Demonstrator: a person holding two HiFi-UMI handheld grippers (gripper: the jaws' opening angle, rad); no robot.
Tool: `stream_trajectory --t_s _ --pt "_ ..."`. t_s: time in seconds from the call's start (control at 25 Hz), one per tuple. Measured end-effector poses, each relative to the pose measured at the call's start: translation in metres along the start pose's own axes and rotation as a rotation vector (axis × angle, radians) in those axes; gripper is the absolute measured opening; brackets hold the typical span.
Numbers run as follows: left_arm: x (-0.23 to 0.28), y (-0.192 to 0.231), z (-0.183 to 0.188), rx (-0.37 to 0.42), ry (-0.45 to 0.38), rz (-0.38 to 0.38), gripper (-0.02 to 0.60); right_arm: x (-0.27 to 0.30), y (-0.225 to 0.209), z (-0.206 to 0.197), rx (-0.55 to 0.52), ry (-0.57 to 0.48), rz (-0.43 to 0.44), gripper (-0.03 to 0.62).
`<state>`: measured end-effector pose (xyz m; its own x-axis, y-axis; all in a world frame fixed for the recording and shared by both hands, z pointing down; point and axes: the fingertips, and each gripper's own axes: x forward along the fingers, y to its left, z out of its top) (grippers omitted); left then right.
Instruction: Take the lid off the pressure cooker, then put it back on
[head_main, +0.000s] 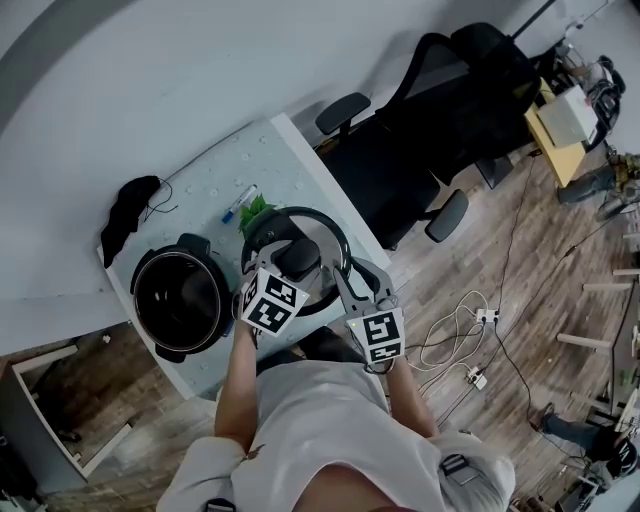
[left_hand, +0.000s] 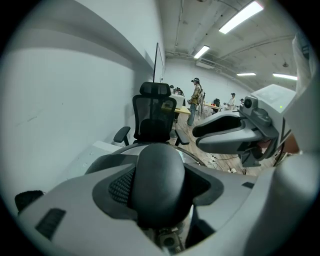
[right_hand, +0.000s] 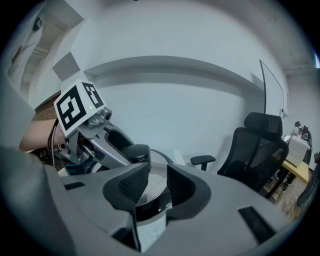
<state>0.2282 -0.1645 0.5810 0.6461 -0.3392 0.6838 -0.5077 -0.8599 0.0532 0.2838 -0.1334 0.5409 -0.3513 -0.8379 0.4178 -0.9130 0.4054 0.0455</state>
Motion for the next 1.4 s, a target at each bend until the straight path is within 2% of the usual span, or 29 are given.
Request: stream_trajectory --t_s 0.24,0.68,1.12,1.4 --pt "0.028 -0.004 -0.028 -0.014 0.03 0.014 0.275 0.011 -0.009 -0.038 0.013 0.063 -0.006 0.117" --pt "0.063 -0.015 -0.07 -0.074 0.038 0.04 0.275 0.022 -0.013 -0.086 0.037 0.142 0.007 0.117" --pt "0.089 -0.013 -0.103 -0.099 0.045 0.074 0.275 0.028 -0.008 -0.122 0.036 0.204 0.024 0.118" --pt "0.101 -0.011 -0.115 -0.099 0.047 0.089 0.275 0.029 -0.002 -0.129 0.042 0.212 0.034 0.118"
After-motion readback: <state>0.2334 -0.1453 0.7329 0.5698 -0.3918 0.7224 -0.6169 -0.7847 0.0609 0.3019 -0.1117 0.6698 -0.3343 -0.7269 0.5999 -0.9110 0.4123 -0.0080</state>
